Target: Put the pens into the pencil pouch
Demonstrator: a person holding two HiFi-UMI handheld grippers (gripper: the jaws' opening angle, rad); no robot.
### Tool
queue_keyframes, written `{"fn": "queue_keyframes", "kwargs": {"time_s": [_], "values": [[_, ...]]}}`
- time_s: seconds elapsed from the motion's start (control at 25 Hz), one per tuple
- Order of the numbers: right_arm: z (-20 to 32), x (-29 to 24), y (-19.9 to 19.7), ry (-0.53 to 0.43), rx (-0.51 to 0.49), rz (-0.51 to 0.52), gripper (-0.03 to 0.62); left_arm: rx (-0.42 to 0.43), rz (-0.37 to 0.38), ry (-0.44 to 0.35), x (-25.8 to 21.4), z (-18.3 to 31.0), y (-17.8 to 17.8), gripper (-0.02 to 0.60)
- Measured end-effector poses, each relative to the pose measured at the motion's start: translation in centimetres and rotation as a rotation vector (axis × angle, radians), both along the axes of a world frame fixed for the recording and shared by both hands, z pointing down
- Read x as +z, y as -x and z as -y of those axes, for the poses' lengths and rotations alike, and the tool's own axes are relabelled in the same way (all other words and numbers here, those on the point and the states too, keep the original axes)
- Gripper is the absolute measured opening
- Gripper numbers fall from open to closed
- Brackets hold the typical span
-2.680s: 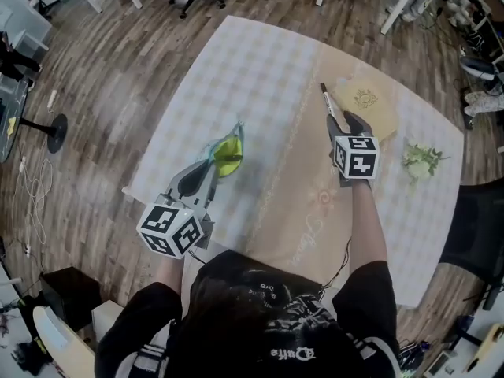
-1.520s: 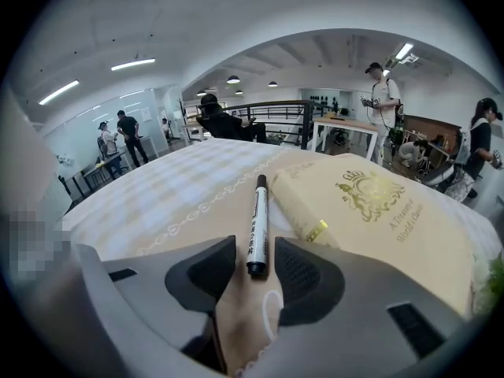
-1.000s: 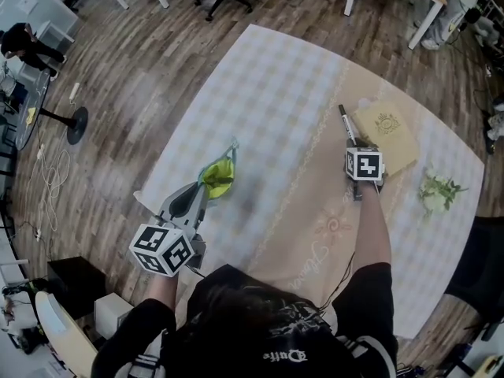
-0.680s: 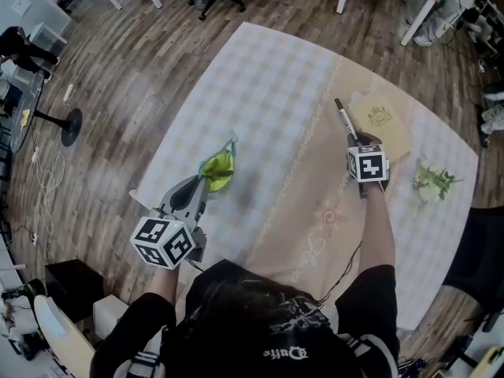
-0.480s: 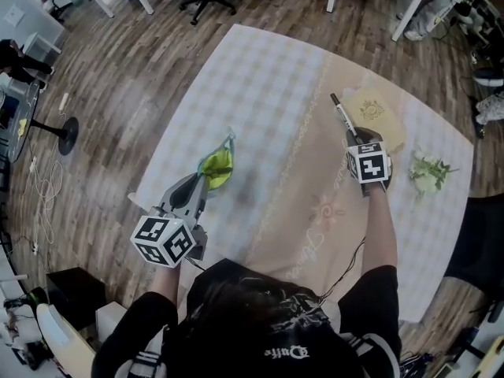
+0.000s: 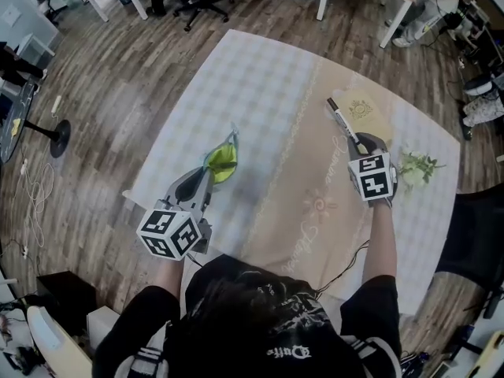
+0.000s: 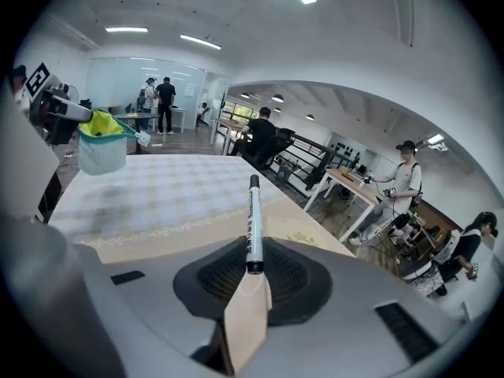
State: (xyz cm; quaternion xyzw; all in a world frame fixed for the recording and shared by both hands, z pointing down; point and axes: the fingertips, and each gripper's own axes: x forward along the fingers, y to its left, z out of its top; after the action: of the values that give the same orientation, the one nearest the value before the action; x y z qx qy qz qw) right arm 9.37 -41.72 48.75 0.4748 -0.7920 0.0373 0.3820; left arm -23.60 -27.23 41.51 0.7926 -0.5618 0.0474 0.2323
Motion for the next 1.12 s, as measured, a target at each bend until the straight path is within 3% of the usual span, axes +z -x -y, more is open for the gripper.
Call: {"fn": "queue_keyframes", "kwargs": {"time_s": [0.56,0.96,1.12], "values": [[-7.8,-5.2,-0.4,-0.048,-0.052,-0.063,0.074,0.039,-0.006,-0.024,0.0,-2.3,-2.0,0.037],[-13.3,-6.3,2.0,-0.048,-0.127,-0.066,0.074,0.083,-0.011,-0.033,1.0,-3.3,-3.4,0.037],[-15.8,-6.8,3.4,-0.052,-0.165,-0.079,0.074,0.107,0.029,-0.041,1.3,-4.0,-3.8,0.037]]}}
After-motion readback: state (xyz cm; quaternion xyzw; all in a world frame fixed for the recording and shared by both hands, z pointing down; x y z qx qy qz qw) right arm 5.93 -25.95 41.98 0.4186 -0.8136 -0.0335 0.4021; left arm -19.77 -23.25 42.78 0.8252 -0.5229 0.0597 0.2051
